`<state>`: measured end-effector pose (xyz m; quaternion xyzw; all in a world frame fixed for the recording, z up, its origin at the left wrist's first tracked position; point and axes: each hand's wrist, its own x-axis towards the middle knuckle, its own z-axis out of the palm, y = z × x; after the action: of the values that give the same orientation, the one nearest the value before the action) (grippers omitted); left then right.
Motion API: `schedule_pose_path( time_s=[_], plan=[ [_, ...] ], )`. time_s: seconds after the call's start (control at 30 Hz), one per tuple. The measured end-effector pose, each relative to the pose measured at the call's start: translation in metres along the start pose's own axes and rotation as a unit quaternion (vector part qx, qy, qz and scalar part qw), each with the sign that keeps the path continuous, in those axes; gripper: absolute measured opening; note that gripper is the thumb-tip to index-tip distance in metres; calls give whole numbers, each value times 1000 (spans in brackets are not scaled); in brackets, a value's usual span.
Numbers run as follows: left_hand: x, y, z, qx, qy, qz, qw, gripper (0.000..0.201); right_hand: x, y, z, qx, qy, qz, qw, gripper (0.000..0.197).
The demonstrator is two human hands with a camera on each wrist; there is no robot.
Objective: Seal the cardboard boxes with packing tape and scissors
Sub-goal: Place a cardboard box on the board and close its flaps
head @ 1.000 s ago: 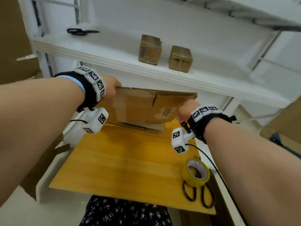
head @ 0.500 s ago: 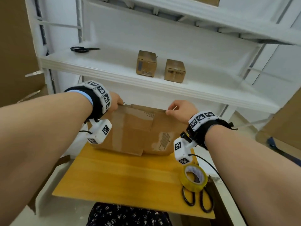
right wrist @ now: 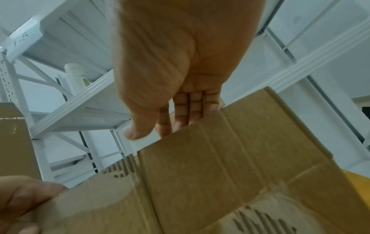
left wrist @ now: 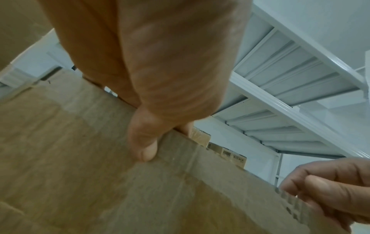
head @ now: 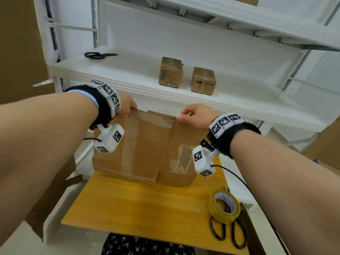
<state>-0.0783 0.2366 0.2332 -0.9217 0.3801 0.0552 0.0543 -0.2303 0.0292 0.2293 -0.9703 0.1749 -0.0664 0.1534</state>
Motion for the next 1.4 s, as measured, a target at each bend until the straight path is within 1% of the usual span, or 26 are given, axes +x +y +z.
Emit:
schedule_pose_path(
  time_s=[0.17, 0.23, 0.3, 0.4, 0.47, 0.5, 0.53, 0.6, 0.67, 0.73, 0.77, 0.8, 0.83, 0.87, 0.9, 0.93, 0.97, 1.03, 1.07, 1.1, 1.13, 1.17, 1.27, 1.33, 1.4],
  plan=[
    [3, 2, -13, -15, 32, 20, 999, 46, 5, -6, -10, -33, -15, -21, 999, 31],
    [3, 4, -24, -28, 61, 38, 997, 44, 7, -10, -19, -22, -1, -28, 999, 25],
    [3, 6, -35, -38, 110, 46, 992, 41, 9, -14, -29, 8, 21, -27, 999, 21],
    [3, 13, -42, -58, 179, 29, 982, 44, 11, -16, -37, 47, 57, -19, 997, 15],
    [6, 15, -31, -80, 210, 10, 974, 48, 8, -19, -34, 36, 82, -27, 996, 12],
    [7, 15, -22, -109, 213, -2, 971, 49, 6, -21, -30, 30, 94, -31, 995, 12],
    [10, 14, -8, -149, 205, -13, 967, 50, 5, -21, -22, 30, 99, -28, 994, 12],
    [13, 15, 23, -195, 172, -24, 965, 49, 2, -17, 2, 18, 80, -16, 997, 13],
    [17, 16, 56, -173, 129, -26, 976, 51, 0, -11, 36, -25, 29, 6, 999, 19],
    [20, 21, 86, -140, 78, -29, 987, 49, -4, -7, 71, -77, -41, 38, 995, 36],
    [19, 23, 97, -133, 69, -30, 988, 45, -5, -6, 86, -107, -74, 51, 990, 43],
    [16, 23, 105, -133, 64, -29, 989, 42, -5, -7, 97, -143, -105, 56, 983, 43],
    [13, 23, 110, -144, 54, -24, 988, 38, -3, -7, 106, -180, -133, 56, 973, 36],
    [10, 21, 114, -155, 41, -13, 987, 35, -1, -9, 112, -213, -159, 55, 962, 24],
    [8, 19, 117, -164, 15, -3, 986, 32, 0, -12, 117, -241, -183, 56, 952, 15],
    [5, 18, 119, -174, -15, 6, 985, 33, 1, -14, 121, -261, -203, 54, 942, 13],
    [3, 17, 122, -181, -45, 6, 982, 41, 2, -14, 125, -278, -217, 52, 934, 13],
    [1, 10, 131, -213, -96, -19, 972, 70, 1, -15, 129, -292, -229, 45, 928, 14],
    [2, 5, 138, -213, -109, -37, 970, 85, -1, -15, 130, -294, -230, 41, 927, 13],
    [3, 0, 146, -187, -118, -58, 974, 98, -3, -15, 131, -296, -231, 38, 926, 13],
    [3, -4, 154, -161, -127, -71, 976, 105, -6, -16, 132, -298, -232, 36, 925, 12],
    [3, -6, 159, -146, -138, -78, 976, 107, -8, -15, 133, -297, -235, 38, 925, 14],
    [3, -3, 172, -140, -167, -94, 971, 100, -12, -13, 137, -264, -228, 41, 936, 29],
    [2, 1, 180, -95, -166, -102, 976, 96, -14, -10, 139, -247, -219, 39, 943, 37],
    [3, 3, 188, -63, -151, -91, 982, 83, -16, -7, 140, -239, -211, 33, 947, 40]
  ],
)
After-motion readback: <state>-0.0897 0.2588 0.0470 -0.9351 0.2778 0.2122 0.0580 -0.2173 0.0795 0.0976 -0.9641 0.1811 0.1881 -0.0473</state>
